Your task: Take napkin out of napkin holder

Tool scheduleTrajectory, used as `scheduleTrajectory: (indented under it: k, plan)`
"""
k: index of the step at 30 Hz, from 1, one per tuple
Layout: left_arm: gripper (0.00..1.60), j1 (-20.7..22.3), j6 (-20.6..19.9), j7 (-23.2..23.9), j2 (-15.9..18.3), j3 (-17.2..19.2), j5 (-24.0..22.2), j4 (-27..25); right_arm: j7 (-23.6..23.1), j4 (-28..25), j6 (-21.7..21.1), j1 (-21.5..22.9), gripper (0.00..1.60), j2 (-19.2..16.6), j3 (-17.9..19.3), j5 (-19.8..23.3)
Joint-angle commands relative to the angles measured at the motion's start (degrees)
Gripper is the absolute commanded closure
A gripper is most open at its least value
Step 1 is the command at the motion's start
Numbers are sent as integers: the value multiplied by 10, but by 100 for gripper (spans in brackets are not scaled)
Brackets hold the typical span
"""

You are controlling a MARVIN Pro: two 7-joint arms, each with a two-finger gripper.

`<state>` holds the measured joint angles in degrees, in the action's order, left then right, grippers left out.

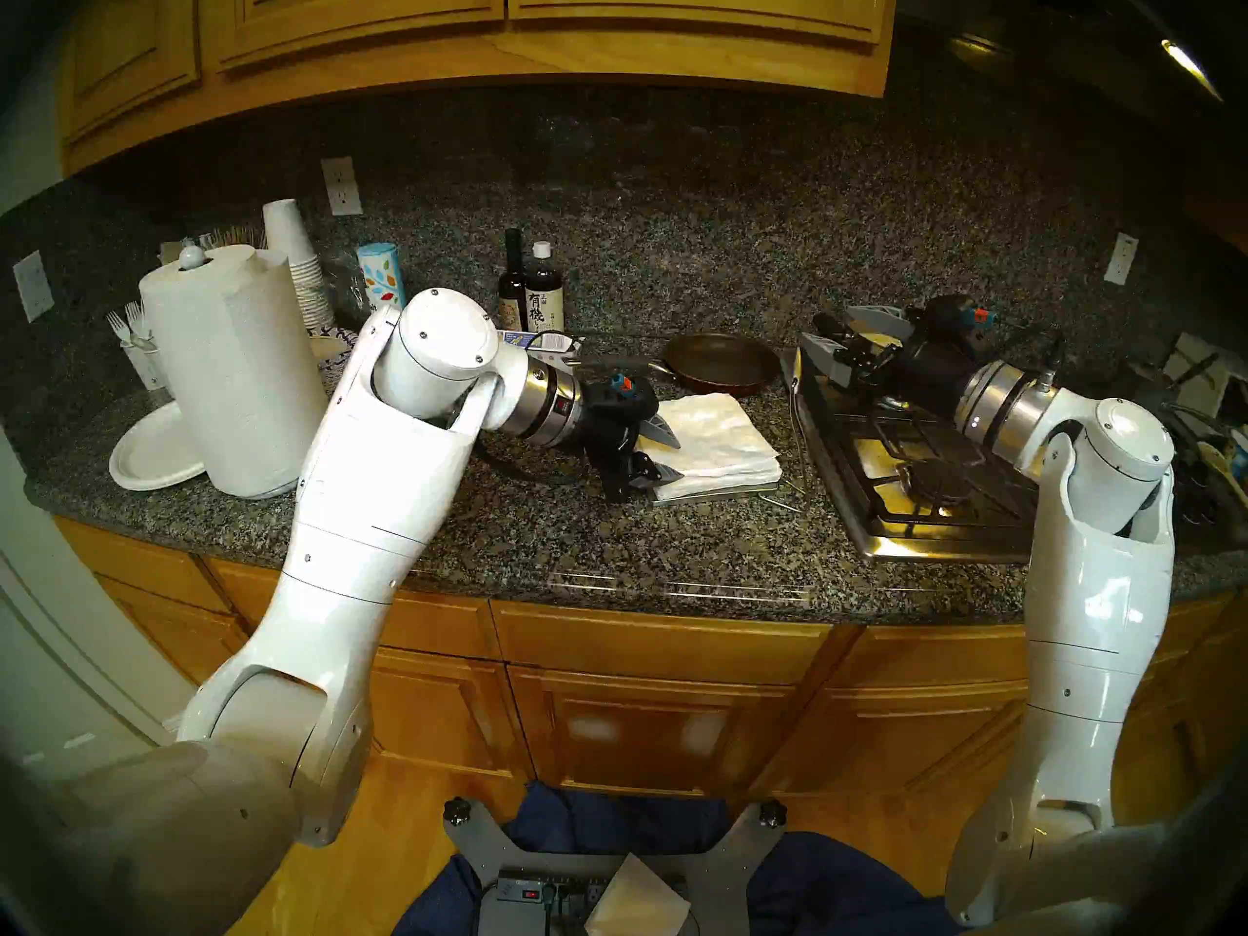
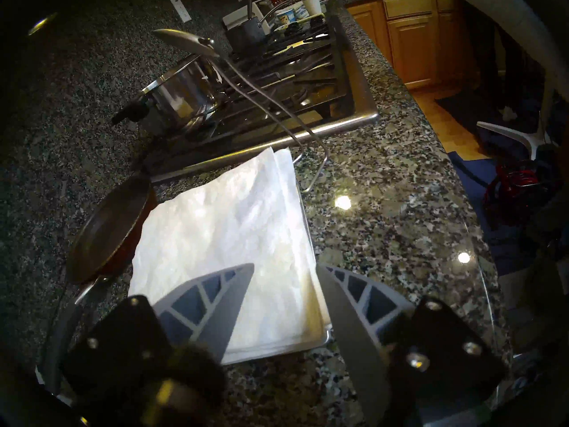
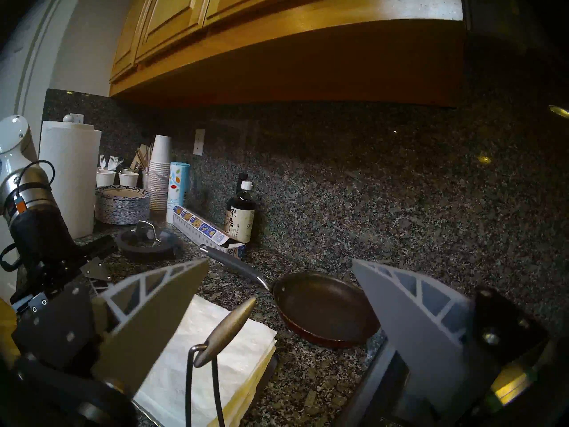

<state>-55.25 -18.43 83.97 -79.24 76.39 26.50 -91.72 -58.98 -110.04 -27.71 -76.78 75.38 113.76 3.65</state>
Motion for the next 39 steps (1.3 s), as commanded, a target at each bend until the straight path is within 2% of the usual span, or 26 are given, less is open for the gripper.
scheduleTrajectory:
  k: [1, 15, 24, 32, 39]
  plan:
    - [54, 25, 1, -3, -5, 3, 0, -3, -1, -16, 2, 9, 0, -2, 5, 5]
    - [61, 30, 7, -5, -8, -3, 1, 10, -2, -13, 5, 8, 0, -1, 9, 4]
    - [80, 32, 12, -9, -6, -5, 7, 15, -1, -11, 6, 10, 0, 0, 9, 4]
    - [82, 33, 16, -7, -6, -7, 7, 23, -1, -11, 7, 10, 0, 0, 8, 4]
    - [90, 38, 16, -8, -7, -5, 9, 22, 0, -11, 8, 10, 0, 0, 8, 4]
